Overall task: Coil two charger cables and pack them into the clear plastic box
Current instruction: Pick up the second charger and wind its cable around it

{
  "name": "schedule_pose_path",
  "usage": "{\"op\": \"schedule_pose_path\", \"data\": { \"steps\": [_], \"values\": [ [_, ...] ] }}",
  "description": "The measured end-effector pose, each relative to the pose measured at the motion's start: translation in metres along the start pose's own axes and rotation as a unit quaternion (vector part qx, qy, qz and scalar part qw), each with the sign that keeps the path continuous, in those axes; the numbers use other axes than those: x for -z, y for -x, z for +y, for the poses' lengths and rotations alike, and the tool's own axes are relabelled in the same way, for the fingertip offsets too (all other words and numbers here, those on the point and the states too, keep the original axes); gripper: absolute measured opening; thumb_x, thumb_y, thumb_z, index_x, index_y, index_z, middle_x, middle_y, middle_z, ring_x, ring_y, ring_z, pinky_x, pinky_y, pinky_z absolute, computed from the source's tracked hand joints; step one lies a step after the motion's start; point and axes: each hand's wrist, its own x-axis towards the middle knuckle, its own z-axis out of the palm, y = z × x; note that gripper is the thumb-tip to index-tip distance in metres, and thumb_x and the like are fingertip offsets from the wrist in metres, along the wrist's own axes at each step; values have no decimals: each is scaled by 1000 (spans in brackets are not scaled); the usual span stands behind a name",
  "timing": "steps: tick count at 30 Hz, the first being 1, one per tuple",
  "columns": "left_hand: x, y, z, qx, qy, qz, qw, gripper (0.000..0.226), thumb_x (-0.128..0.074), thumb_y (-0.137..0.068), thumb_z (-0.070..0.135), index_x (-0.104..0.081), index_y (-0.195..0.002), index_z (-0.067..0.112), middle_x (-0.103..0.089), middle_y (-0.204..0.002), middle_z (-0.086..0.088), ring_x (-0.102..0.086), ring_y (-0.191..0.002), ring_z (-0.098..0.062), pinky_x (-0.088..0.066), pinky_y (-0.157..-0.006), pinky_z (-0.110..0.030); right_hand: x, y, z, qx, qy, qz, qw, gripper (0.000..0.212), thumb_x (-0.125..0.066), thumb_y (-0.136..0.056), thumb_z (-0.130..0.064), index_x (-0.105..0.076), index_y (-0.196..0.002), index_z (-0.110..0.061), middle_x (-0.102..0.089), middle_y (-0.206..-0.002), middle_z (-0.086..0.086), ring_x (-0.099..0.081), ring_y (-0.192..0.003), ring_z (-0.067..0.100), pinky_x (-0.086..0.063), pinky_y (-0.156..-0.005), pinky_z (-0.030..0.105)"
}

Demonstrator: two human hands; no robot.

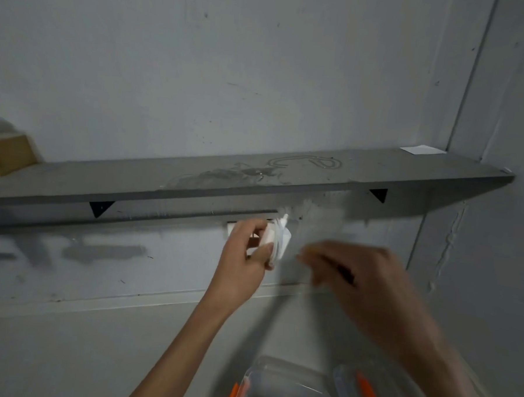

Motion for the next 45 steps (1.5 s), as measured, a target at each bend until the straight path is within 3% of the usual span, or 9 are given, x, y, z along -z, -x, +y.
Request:
{"op": "schedule_pose_path", "data": {
  "steps": [5, 11, 17, 22, 29, 31, 34, 39, 45],
  "values": [
    [10, 33, 21, -60, 28, -99, 993, 31, -55, -92, 1, -62, -116, 19, -60, -112, 2, -62, -102, -20, -56, -80, -35, 22, -47, 19, 41, 67, 105, 991, 20, -59, -80, -52, -73, -85, -39, -68, -71, -22, -58, -64, 3, -51, -61, 36],
    [29, 44, 48, -79, 79, -146, 983, 31, -54, -93, -3, -63, -118, 14, -64, -106, -3, -65, -87, -11, -50, -77, -27, 4, -63, 35, 57, -229, 24, 972, 23, -68, -75, -52, -75, -82, -32, -74, -77, -8, -66, -67, 17, -52, -67, 50],
    [37, 45, 50, -31, 163, -94, 982, 29, -51, -95, -2, -64, -117, 12, -69, -106, -16, -66, -86, -31, -56, -77, -36, -36, -48, 23, 3, -336, 2, 942, 26, -60, -86, -32, -70, -71, -15, -60, -56, -7, -48, -48, 1, -38, -50, 12],
    [35, 28, 32, 52, 285, -15, 957, 30, -50, -92, 3, -64, -118, 8, -67, -106, -19, -60, -104, -41, -42, -103, -47, -70, -9, 6, -82, -282, 8, 956, 17, -53, -94, -31, -69, -88, -31, -59, -57, -1, -41, -45, 3, -35, -49, 18],
    [40, 20, 17, 156, 476, 40, 865, 29, -36, -96, -4, -60, -114, -3, -68, -103, -23, -62, -116, -38, -57, -88, -49, -78, 29, -18, -80, -185, -94, 975, 22, -48, -98, -31, -62, -112, -41, -64, -61, -17, -57, -53, 1, -40, -58, 20],
    [37, 22, 13, 163, 467, 70, 866, 30, -35, -98, -3, -59, -117, -4, -66, -111, -24, -66, -111, -35, -61, -78, -40, -72, 33, -22, -67, -169, -135, 974, 25, -50, -97, -32, -60, -118, -40, -64, -62, -18, -58, -57, -1, -42, -61, 16],
    [36, 27, 3, 134, 335, 115, 925, 25, -44, -98, 1, -61, -117, 5, -65, -118, -17, -69, -103, -29, -60, -74, -33, -63, 42, -25, -32, -106, -195, 975, 35, -53, -94, -38, -50, -128, -45, -63, -69, -20, -57, -68, -7, -44, -69, 11],
    [22, 49, -12, 24, 72, 66, 995, 26, -57, -91, 2, -62, -111, 17, -60, -113, -7, -65, -95, -26, -58, -67, -27, -37, 30, -18, 121, 38, -47, 991, 19, -47, -91, -39, -63, -100, -32, -67, -75, -14, -64, -64, 5, -51, -55, 29],
    [11, 73, 6, 40, 60, -50, 996, 31, -53, -93, -2, -64, -107, 22, -61, -105, 4, -62, -81, -9, -50, -69, -19, -10, -16, 9, 173, 62, 69, 981, 12, -69, -86, -34, -76, -83, -24, -74, -82, -13, -63, -69, 11, -50, -58, 33]
  ]
}}
